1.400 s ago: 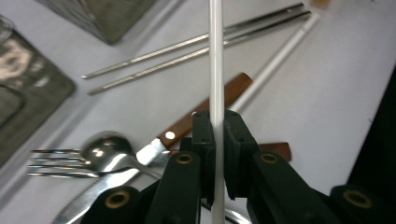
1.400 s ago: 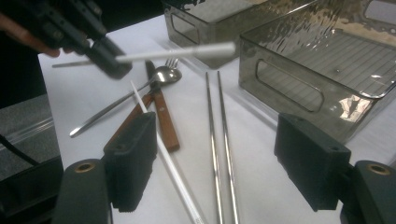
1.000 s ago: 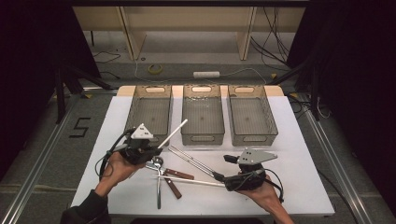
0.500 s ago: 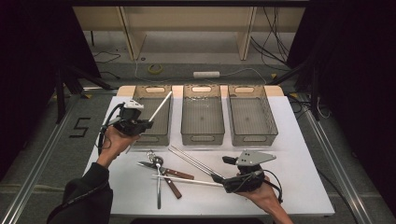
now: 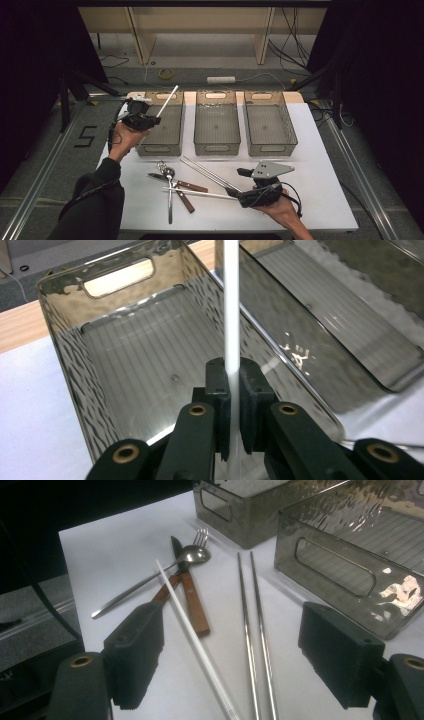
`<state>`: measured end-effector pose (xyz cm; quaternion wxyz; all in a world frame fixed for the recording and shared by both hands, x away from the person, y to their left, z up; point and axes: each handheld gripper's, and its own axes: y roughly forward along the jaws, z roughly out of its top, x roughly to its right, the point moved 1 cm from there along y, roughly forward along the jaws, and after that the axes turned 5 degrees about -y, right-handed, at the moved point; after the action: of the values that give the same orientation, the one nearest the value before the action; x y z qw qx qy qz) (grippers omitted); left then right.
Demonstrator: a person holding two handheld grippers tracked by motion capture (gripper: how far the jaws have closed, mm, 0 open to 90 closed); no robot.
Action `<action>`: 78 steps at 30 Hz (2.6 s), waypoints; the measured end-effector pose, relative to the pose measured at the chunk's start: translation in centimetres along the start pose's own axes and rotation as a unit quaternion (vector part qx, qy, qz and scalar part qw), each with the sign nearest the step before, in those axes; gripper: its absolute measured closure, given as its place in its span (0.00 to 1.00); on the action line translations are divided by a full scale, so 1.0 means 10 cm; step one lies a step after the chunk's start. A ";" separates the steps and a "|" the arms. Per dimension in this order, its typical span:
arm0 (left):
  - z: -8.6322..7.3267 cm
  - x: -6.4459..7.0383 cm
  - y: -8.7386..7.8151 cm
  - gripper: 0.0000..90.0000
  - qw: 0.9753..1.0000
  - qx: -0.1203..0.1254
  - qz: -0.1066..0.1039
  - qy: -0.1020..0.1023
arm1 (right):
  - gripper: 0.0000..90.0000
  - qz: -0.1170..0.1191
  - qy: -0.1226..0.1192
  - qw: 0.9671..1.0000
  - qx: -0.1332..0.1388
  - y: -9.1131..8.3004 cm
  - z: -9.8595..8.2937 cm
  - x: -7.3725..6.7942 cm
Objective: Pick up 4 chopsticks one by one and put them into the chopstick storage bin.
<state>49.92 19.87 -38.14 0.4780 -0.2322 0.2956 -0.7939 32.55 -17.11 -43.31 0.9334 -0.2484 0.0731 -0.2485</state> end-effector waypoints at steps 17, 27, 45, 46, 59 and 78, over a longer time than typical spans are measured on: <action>0.16 -0.25 0.29 0.94 0.999 0.011 0.029 -0.033 | 0.30 0.006 -0.005 1.000 -0.006 0.03 -0.02 0.00; 0.07 -0.35 0.44 0.93 0.998 0.004 0.037 -0.043 | 0.30 0.011 -0.008 1.000 -0.009 0.05 -0.02 -0.02; -0.09 -0.27 0.41 0.60 0.997 0.012 0.005 -0.071 | 0.31 0.013 -0.020 1.000 -0.021 0.06 -0.01 -0.04; -0.12 -0.24 0.38 0.57 0.998 0.010 -0.003 -0.069 | 0.32 0.013 -0.021 0.999 -0.025 0.07 0.00 -0.04; -0.44 0.23 -0.11 0.34 0.997 0.033 -0.069 -0.019 | 0.43 0.036 -0.064 0.990 -0.119 0.24 0.05 -0.07; -1.07 0.76 -0.41 0.23 0.988 0.078 -0.135 0.017 | 0.52 0.072 -0.090 0.969 -0.217 0.53 0.06 -0.04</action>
<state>37.14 17.21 -42.35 0.3780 -0.2186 0.2070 -0.8755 34.62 -12.62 -45.46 0.8752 -0.4608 0.0587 -0.1353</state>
